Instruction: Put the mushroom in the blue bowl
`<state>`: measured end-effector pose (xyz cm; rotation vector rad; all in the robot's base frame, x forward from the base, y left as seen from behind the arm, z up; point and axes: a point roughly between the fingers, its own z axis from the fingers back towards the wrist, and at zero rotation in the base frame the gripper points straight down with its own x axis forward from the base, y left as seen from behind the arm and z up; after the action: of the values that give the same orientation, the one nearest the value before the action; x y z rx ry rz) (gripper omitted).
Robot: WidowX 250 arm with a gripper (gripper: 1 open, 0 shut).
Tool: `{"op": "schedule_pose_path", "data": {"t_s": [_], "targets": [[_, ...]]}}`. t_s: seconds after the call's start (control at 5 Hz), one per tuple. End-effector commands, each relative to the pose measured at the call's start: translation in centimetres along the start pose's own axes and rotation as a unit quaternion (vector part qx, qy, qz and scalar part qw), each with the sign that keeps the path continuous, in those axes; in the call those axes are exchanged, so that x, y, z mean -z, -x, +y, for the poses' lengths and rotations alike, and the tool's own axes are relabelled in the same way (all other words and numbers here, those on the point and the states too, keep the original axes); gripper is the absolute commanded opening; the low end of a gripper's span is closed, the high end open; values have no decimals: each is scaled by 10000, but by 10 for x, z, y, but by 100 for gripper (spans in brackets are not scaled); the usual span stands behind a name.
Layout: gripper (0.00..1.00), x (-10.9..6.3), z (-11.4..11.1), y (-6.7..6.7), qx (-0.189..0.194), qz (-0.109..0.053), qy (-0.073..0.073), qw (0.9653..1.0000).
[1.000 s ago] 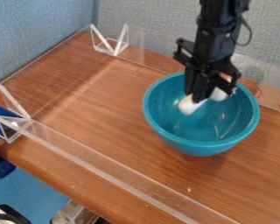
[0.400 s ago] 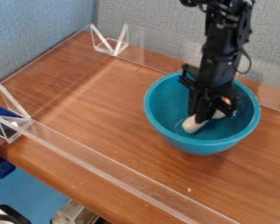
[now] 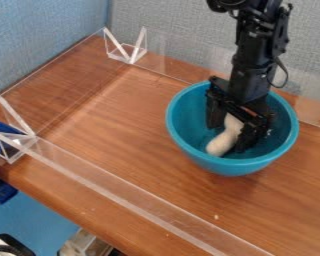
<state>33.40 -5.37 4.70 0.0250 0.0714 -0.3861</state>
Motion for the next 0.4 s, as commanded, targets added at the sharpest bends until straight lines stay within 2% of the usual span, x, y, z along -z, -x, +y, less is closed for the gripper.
{"op": "schedule_pose_path", "data": {"t_s": [0.0, 0.2], "targets": [[100, -23, 3, -9, -6, -296, -112, 9995], [100, -28, 3, -8, -36, -292, -138, 9995]]}}
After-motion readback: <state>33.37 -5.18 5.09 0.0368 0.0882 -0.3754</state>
